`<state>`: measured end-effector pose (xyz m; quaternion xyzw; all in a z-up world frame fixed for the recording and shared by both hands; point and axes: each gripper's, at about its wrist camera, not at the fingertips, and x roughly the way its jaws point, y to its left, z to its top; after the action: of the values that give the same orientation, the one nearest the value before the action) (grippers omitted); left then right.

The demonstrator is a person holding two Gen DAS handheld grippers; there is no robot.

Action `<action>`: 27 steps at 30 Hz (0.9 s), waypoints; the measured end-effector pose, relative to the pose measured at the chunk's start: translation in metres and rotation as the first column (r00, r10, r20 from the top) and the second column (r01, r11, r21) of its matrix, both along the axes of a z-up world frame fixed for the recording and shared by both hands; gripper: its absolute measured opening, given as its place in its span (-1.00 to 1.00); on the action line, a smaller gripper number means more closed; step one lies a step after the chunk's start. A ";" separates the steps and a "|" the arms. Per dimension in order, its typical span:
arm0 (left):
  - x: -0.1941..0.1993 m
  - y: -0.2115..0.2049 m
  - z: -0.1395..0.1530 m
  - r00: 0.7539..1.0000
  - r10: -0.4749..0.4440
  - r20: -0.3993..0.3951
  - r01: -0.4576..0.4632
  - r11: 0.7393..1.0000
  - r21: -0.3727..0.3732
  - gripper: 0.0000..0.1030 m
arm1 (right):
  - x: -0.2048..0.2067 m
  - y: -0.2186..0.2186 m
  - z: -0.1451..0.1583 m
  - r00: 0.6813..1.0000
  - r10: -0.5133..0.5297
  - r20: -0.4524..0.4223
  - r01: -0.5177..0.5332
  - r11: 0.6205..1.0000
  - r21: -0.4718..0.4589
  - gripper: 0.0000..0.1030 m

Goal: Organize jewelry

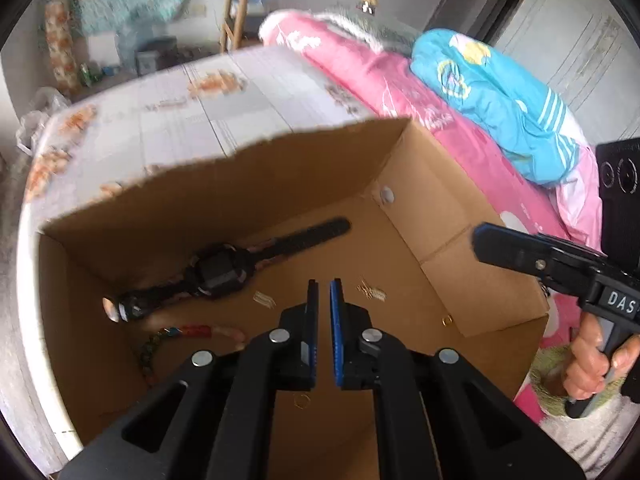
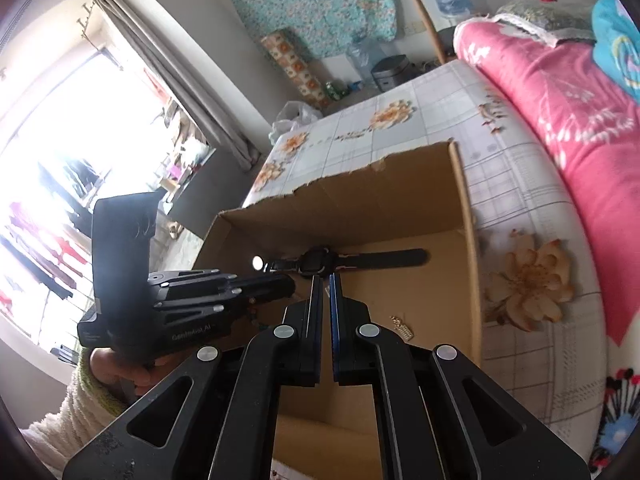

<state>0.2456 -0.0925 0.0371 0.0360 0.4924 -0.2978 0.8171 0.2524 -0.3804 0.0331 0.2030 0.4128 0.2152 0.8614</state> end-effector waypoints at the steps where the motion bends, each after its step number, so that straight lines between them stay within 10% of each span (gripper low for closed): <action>1: -0.004 0.002 0.006 1.000 -0.003 0.028 0.003 1.000 -0.014 -0.89 | -0.003 -0.002 0.002 1.000 -0.005 0.007 0.005 1.000 0.001 -0.91; 14: -0.143 0.051 0.053 0.949 0.005 0.314 0.043 0.988 -0.146 -0.71 | -0.119 -0.012 0.018 0.984 -0.046 0.173 0.043 0.999 0.021 -0.55; 27: -0.206 0.025 -0.042 0.989 -0.048 0.137 0.069 0.986 -0.152 -0.56 | -0.165 0.000 -0.061 0.995 -0.098 0.003 0.098 0.989 -0.112 -0.49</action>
<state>0.0396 -0.0677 -0.0051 0.0061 0.4108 -0.3563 0.8392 0.0874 -0.3805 -0.0282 0.1747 0.4149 0.1488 0.8805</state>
